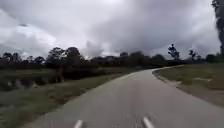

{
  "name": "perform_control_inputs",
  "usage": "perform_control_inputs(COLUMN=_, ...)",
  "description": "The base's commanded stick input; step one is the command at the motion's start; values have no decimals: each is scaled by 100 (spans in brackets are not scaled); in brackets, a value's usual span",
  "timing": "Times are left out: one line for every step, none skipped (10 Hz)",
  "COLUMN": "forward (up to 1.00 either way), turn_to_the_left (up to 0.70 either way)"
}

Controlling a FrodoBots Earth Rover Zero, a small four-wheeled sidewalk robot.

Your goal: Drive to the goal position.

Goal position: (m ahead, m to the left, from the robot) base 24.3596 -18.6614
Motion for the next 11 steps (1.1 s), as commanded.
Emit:
perform_control_inputs(forward=85, turn_to_the_left=0)
perform_control_inputs(forward=85, turn_to_the_left=-16)
perform_control_inputs(forward=85, turn_to_the_left=-26)
perform_control_inputs(forward=85, turn_to_the_left=-34)
perform_control_inputs(forward=85, turn_to_the_left=-34)
perform_control_inputs(forward=85, turn_to_the_left=-34)
perform_control_inputs(forward=85, turn_to_the_left=-30)
perform_control_inputs(forward=85, turn_to_the_left=-14)
perform_control_inputs(forward=85, turn_to_the_left=-2)
perform_control_inputs(forward=85, turn_to_the_left=0)
perform_control_inputs(forward=85, turn_to_the_left=0)
